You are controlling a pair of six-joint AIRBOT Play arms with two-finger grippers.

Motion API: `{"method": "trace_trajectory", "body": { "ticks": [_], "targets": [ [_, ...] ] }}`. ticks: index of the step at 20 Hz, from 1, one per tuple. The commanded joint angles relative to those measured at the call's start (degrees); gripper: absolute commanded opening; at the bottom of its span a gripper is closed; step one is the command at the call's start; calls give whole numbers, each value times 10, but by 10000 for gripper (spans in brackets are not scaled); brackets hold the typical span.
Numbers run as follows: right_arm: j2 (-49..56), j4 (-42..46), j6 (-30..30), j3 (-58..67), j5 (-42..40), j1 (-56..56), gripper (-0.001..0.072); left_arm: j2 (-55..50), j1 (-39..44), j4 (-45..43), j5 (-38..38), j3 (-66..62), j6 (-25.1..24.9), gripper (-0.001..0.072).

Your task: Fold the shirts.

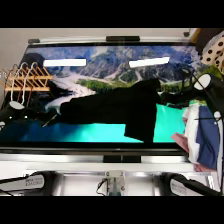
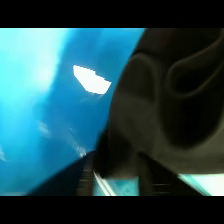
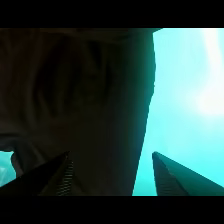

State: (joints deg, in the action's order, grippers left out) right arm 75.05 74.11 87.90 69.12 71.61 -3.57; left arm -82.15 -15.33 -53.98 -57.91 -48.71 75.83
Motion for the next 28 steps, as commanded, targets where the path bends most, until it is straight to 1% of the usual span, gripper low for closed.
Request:
{"method": "trace_trajectory", "body": {
  "ticks": [1, 3, 4, 6, 8, 10, 16, 18, 19, 21, 22, 23, 24, 26, 28],
  "targets": [
    [9, 13, -1, -8, 4, 2, 686, -9, 10, 0, 23, 2, -2, 155],
    [27, 13, -1, -28, 5, 2, 686, -9, 10, 0, 16, -2, -2, 63],
    [41, 6, -1, -40, 4, 2, 685, -8, 10, 0, 7, -8, -5, 30],
    [75, -23, -14, -52, 5, 2, 681, -7, 10, 0, -17, -23, -16, 30],
    [108, -24, -26, -52, 5, 2, 679, -7, 10, 0, -47, -39, -19, 30],
    [134, -31, -26, -52, -15, 2, 608, -4, 10, 0, -70, -50, -34, 30],
    [148, -48, -16, -52, -183, 2, 608, 1, 10, -2, -90, -53, -34, 30],
    [159, -50, -14, -52, -201, 2, 608, 1, 10, -2, -90, -53, -34, 30],
    [168, -59, -15, -52, -200, 2, 593, 1, 10, -2, -90, -53, -34, 30],
    [182, -83, -24, -52, -192, 2, 405, 1, 10, -1, -88, -53, -33, 30],
    [183, -92, -36, -52, -184, 2, 279, 1, 10, -1, -88, -53, -32, 30],
    [179, -93, -45, -52, -175, 2, 120, 2, 10, -1, -88, -54, -32, 29],
    [169, -91, -49, -52, -171, 2, 65, 7, 10, -1, -88, -57, -32, 29],
    [123, -93, -73, -47, -170, 2, 65, 31, 10, -1, -87, -86, -32, 28],
    [50, -102, -104, -13, -156, 2, 65, 79, 10, 1, -88, -148, -31, 28]
  ]
}}
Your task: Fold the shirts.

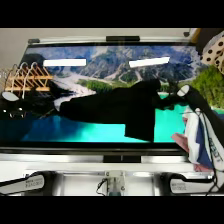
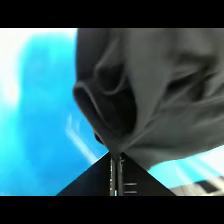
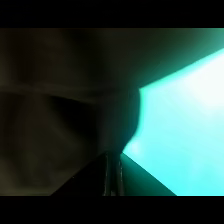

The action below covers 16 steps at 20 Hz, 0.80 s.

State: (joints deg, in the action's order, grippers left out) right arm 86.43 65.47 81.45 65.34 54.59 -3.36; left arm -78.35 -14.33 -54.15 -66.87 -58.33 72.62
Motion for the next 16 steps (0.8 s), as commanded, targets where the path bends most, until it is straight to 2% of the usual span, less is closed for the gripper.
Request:
{"method": "trace_trajectory", "body": {
  "ticks": [1, 3, 4, 7, 9, 11, 12, 14, 16],
  "targets": [
    [-110, -35, -49, 55, 31, 0, 65, 77, 0, 12, 4, -98, 0, 28],
    [-213, -71, -58, 127, 35, 0, 64, 154, 0, 46, 32, -210, 0, 28],
    [-265, -82, -67, 163, 11, 0, 65, 190, 0, 57, 64, -271, 1, 28],
    [-417, -57, -67, 253, -129, 0, 65, 291, -1, 56, 201, -436, 1, 28],
    [-492, -34, -27, 279, -174, 0, 64, 343, 0, 47, 256, -495, 27, 28],
    [-552, 7, 29, 290, -155, 0, 64, 399, -1, -4, 247, -508, 83, 28],
    [-576, 40, 52, 291, -137, 0, 64, 425, 0, -46, 217, -507, 122, 28],
    [-608, 112, 95, 291, -83, 0, 64, 462, 0, -137, 126, -507, 188, 28],
    [-618, 163, 105, 291, -23, 0, 64, 483, 0, -206, 28, -507, 212, 28]
  ]
}}
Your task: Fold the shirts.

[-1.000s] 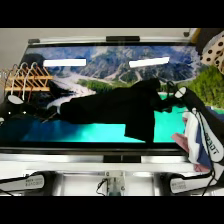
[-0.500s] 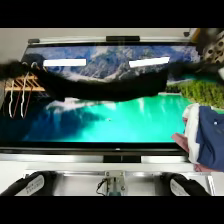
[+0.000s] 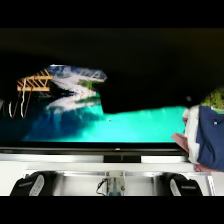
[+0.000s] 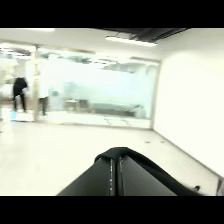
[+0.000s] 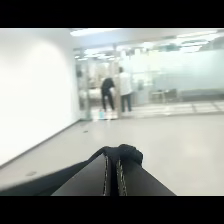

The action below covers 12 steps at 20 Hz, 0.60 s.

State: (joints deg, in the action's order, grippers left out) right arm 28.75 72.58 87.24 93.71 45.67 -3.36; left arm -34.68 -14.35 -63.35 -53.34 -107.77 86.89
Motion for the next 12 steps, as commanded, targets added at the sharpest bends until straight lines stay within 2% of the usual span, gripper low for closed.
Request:
{"method": "trace_trajectory", "body": {
  "ticks": [1, 5, 9, 11, 12],
  "targets": [
    [-41, 110, 47, 7, 95, 0, 65, 49, 0, -130, -140, -12, 69, 28],
    [3, 137, 37, 7, 179, 0, 65, 41, 0, -142, -206, 10, 68, 28],
    [110, 136, 18, -21, 333, 0, 65, 23, 0, -142, -247, 142, 68, 28],
    [173, 132, 9, -84, 340, 0, 65, 7, 0, -137, -238, 253, 58, 28],
    [207, 130, 3, -122, 306, 0, 65, -7, 1, -126, -216, 313, 40, 28]
  ]
}}
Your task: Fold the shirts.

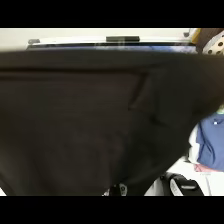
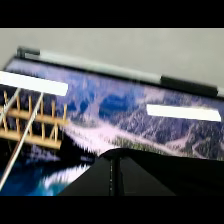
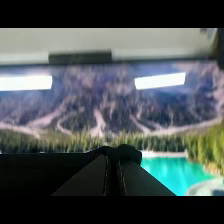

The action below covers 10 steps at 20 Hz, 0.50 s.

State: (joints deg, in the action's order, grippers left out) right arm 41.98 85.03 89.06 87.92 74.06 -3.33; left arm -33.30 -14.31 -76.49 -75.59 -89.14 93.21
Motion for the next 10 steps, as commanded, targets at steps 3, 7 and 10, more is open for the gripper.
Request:
{"method": "trace_trajectory", "body": {
  "ticks": [3, 7, 10],
  "targets": [
    [187, -30, -4, -116, -139, 0, 65, -96, 0, 92, 144, 253, -60, 28],
    [312, -84, 110, -116, -318, 0, 65, -251, 0, 190, 300, 259, -69, 29],
    [386, -142, 116, -116, -336, 0, 65, -362, 9, 259, 338, 259, -69, 30]
  ]
}}
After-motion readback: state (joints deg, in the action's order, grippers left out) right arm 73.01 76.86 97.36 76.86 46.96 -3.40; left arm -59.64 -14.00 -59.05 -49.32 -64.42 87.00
